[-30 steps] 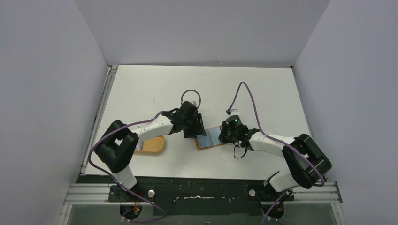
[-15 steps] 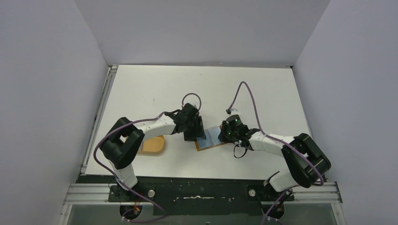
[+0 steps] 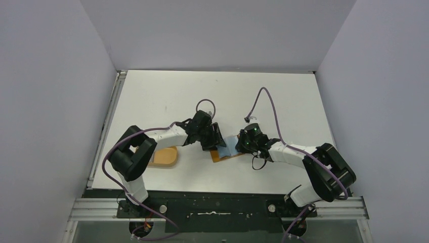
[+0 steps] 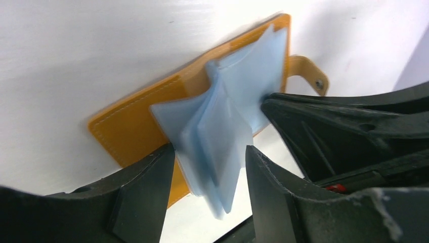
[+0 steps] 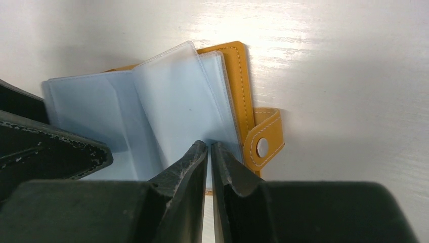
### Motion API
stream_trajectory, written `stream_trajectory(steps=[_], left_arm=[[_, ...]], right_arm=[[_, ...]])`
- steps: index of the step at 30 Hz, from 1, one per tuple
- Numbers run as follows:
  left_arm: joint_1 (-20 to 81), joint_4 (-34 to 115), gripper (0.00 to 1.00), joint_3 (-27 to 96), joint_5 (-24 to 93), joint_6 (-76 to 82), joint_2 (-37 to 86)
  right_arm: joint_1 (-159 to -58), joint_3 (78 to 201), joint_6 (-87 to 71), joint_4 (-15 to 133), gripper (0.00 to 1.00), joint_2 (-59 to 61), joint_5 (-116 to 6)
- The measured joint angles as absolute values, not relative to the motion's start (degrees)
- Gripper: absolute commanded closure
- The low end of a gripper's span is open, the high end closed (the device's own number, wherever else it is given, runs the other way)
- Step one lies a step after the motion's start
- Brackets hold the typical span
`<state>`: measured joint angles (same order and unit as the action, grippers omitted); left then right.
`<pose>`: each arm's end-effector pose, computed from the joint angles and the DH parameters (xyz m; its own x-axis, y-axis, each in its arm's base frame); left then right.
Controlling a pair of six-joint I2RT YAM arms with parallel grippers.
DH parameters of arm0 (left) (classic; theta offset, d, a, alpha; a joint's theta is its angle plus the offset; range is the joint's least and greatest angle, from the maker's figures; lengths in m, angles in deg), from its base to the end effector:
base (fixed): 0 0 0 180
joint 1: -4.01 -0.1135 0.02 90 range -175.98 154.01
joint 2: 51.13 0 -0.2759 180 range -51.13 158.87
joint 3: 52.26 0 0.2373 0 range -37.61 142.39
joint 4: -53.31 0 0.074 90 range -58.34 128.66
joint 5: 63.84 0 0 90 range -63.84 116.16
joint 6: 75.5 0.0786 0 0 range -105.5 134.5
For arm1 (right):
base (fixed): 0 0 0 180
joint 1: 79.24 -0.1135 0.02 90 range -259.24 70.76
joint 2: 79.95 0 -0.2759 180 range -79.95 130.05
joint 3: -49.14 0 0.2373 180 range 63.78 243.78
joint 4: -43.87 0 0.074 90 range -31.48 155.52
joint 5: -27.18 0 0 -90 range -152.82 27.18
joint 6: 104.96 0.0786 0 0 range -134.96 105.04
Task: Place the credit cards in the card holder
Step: Open the card holder at the center of the board.
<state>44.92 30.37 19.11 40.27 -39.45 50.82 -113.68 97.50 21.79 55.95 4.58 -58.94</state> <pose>0.2676 -0.2573 0.1419 -0.9597 -0.2060 -0.1914 -0.0531 0.8012 -0.5960 0.2335 0.1666 0.1344 -0.8528 0.1390 -0.5033 -0.1137 0.8913 0.4389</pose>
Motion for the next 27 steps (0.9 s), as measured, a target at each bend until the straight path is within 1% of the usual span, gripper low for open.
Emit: stream_trajectory(steps=[4,10,18,21,27], left_arm=[[44.92,35.02,0.53,18.87,42.44,-40.42,51.04],[44.94,40.22,0.63,18.87,44.71,-41.07,51.04],[45.25,42.1,0.76,18.94,46.0,-41.44,51.39],[45.36,41.93,0.79,19.44,46.15,-41.38,52.57],[45.69,40.51,0.81,20.34,46.04,-40.74,53.57]], right_arm=[[-113.4,97.46,21.92,55.56,0.88,4.69,-58.78],[-113.37,97.41,21.95,55.49,0.88,4.69,-58.7],[-113.29,97.37,21.95,55.43,0.87,4.69,-58.46],[-113.29,97.17,21.95,55.17,0.87,4.58,-58.43],[-113.29,96.95,21.95,55.04,0.86,4.36,-58.43]])
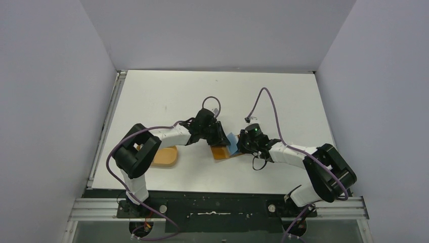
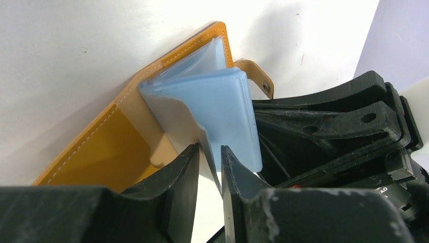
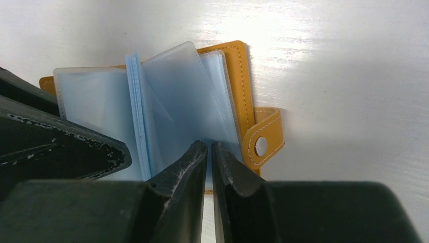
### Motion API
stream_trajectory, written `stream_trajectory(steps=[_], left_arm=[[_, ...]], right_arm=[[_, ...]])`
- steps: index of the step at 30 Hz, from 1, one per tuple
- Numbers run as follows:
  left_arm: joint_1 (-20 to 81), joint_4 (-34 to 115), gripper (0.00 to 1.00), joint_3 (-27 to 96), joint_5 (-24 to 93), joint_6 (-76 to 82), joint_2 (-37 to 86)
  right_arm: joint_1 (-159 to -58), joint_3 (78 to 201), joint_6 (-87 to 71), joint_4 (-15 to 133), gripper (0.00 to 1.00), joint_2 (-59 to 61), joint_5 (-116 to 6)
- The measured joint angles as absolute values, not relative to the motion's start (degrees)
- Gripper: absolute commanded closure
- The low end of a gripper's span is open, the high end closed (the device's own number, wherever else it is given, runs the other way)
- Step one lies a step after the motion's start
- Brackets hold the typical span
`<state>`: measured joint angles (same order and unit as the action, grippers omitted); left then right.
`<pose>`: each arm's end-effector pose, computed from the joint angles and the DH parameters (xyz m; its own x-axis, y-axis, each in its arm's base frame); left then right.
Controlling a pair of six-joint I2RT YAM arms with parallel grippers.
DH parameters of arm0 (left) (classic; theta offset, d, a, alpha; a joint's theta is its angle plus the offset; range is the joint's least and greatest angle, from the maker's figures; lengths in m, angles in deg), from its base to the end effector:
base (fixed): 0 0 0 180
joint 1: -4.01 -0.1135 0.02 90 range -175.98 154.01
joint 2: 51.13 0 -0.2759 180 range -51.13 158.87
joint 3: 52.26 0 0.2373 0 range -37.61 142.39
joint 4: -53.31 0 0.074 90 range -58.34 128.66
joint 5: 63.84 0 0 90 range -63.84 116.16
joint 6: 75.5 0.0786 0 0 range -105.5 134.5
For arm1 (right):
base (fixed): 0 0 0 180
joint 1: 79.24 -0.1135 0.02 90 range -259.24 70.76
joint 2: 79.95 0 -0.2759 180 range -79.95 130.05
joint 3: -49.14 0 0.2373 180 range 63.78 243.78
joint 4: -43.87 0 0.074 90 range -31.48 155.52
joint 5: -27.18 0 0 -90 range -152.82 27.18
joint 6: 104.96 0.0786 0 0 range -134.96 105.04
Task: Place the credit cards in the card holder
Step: Open the card holder at the center of the board.
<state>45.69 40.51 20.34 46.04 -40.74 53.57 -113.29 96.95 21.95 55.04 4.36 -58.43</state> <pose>0.2778 -0.2832 0.1499 -0.9621 -0.1778 -0.2067 0.0260 0.6947 -0.7188 0.2336 0.1651 0.1342 -0.8507 0.1478 -0.5045 -0.1127 0.8861 0.4497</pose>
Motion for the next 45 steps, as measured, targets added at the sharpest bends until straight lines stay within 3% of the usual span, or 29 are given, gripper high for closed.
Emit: stream_trajectory(steps=[5,8,10,16,20,28,38,39,45], left_arm=[[45.95,39.28,0.81,21.5,45.74,-40.13,53.84],[45.99,38.43,0.94,21.78,45.43,-39.67,53.86],[46.17,36.46,1.0,22.5,44.64,-38.84,53.97],[46.58,29.67,1.0,25.3,41.85,-34.25,54.01],[47.02,24.36,1.0,27.53,40.03,-30.19,54.01],[48.75,18.56,1.0,29.78,38.52,-24.7,54.01],[49.34,16.86,1.0,30.22,38.35,-23.59,54.01],[49.34,16.79,0.98,30.22,38.28,-23.59,54.01],[49.29,16.64,0.66,30.2,37.87,-23.72,54.01]], right_arm=[[-113.29,96.62,21.92,55.08,0.86,3.92,-58.43],[-113.29,96.56,21.92,55.1,0.83,3.81,-58.43],[-113.29,96.54,21.95,55.45,0.78,3.55,-58.43],[-113.29,95.84,21.97,62.01,0.58,-1.26,-58.92],[-113.05,95.58,21.92,68.74,0.51,-8.73,-59.37],[-112.96,97.15,21.7,76.87,0.55,-19.51,-57.43],[-113.44,101.74,22.38,72.35,0.64,-8.27,-52.58],[-113.46,101.72,22.69,71.49,0.65,-6.22,-52.47],[-114.58,100.69,23.98,68.0,0.69,1.39,-53.32]])
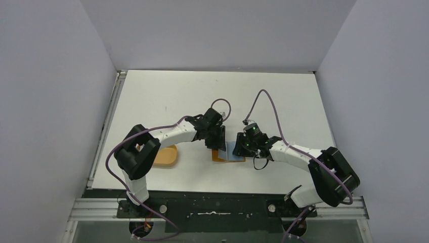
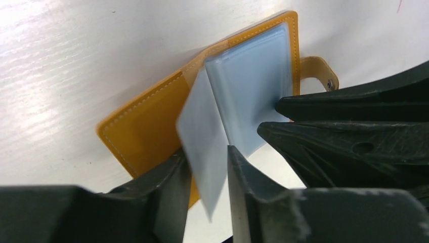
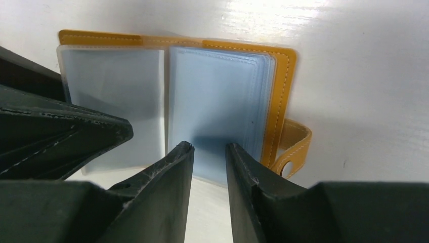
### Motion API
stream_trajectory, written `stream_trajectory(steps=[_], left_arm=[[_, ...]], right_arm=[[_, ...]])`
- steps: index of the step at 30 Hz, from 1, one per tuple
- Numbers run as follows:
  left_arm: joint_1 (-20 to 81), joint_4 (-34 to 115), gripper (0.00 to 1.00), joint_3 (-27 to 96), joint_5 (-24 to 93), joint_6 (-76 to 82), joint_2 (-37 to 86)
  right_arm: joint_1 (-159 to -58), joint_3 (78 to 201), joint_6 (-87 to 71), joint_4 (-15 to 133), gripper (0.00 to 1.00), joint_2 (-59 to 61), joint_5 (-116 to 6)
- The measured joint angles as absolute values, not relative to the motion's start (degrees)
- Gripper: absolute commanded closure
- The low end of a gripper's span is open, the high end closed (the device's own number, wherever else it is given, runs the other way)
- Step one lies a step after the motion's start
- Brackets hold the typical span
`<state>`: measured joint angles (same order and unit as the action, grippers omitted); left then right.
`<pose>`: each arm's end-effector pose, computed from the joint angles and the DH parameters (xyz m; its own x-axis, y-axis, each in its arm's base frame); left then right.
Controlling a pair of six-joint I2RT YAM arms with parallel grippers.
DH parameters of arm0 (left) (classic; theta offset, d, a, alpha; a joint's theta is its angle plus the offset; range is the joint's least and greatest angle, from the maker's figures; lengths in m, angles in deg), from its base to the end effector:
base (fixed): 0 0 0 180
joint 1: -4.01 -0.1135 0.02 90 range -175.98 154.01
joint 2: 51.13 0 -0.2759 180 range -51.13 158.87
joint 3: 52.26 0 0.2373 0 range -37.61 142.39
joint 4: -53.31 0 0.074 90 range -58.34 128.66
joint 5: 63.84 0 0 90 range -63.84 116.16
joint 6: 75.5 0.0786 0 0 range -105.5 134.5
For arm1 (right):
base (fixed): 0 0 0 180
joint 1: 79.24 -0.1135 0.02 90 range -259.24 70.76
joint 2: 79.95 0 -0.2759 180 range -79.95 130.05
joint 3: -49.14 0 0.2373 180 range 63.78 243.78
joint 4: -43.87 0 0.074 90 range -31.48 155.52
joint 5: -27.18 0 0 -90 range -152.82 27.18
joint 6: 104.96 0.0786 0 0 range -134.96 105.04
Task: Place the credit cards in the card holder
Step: Open the card holder at the center of the board.
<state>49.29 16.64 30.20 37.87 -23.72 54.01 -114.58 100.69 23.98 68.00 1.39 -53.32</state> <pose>0.2617 -0.2869 0.1585 -0.9511 0.0995 -0.2925 0.2293 0.8617 -0.4526 0.2157 0.1689 0.1459 -0.9212 0.1067 -0.3742 -0.0910 0.8759 0.4739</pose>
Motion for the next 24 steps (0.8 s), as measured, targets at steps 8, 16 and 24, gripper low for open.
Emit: stream_trajectory(steps=[8,16,24], left_arm=[[48.88,12.68,0.58,29.26,35.22,-23.78,49.44],[49.4,9.69,0.57,29.87,34.06,-24.48,38.97],[50.58,17.49,0.64,29.93,38.3,-28.68,42.89]], right_arm=[[-115.03,99.88,24.76,66.23,0.69,1.58,-54.85],[-115.97,99.88,24.83,66.01,0.69,1.58,-56.18],[-116.59,99.88,25.55,66.58,0.65,0.84,-57.23]])
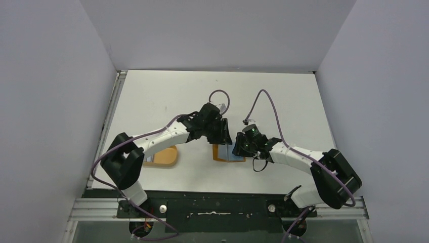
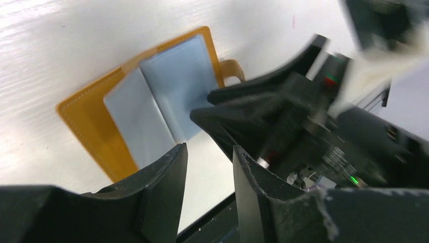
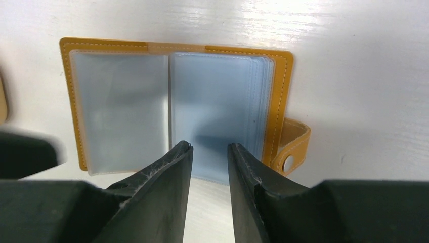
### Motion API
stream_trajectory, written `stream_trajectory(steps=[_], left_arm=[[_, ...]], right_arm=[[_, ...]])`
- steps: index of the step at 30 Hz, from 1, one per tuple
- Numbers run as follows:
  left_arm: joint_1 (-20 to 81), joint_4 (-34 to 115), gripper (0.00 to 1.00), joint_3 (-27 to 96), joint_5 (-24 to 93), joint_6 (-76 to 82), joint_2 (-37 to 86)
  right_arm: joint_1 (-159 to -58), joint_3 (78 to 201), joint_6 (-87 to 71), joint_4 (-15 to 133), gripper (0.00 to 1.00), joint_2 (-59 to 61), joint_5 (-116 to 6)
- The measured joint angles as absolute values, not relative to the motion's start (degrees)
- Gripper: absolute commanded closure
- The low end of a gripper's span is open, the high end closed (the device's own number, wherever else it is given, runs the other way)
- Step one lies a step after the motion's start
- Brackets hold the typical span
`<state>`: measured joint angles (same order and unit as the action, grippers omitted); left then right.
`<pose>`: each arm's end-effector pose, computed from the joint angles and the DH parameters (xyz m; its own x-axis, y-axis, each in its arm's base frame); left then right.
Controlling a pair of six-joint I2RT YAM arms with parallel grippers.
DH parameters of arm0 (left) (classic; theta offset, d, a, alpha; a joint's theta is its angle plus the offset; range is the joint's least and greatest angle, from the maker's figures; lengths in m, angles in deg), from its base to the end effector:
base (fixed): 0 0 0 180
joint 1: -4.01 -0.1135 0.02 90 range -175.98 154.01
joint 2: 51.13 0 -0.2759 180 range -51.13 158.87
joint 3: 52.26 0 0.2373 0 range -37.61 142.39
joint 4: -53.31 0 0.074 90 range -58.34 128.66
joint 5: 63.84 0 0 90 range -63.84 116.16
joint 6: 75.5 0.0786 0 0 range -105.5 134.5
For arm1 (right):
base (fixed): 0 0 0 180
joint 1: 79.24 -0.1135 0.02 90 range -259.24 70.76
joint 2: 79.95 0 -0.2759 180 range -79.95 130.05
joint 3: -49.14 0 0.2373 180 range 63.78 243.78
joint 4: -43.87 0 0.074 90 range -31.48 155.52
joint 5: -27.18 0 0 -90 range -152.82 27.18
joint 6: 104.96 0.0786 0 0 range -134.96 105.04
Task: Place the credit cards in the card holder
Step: Open the card holder at the center of the board.
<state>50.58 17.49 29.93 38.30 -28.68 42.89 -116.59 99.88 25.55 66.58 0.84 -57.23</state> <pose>0.2446 -0.2824 0.2286 -0.9230 0.0019 -0.3849 0.2411 0.7823 -0.5743 0.2127 0.1719 0.1458 -0.9038 0.1235 -0.4097 -0.0836 0.8881 0.4521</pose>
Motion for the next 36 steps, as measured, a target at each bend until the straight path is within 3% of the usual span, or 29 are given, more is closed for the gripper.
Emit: stream_trajectory(steps=[13,29,33,36], left_arm=[[50.38,20.84,0.57,32.64,40.23,-31.3,55.69],[52.75,13.16,0.53,39.68,31.53,-26.23,61.81],[53.18,12.51,0.58,40.25,30.52,-25.33,62.69],[53.31,12.16,0.68,40.29,29.71,-25.03,62.75]], right_arm=[[-116.89,99.88,26.27,73.44,0.61,-8.54,-61.56],[-117.22,99.36,26.03,79.19,0.56,-15.9,-65.47],[-117.26,99.34,25.99,79.69,0.55,-16.19,-65.63],[-117.29,99.34,25.81,79.78,0.55,-16.16,-65.6]])
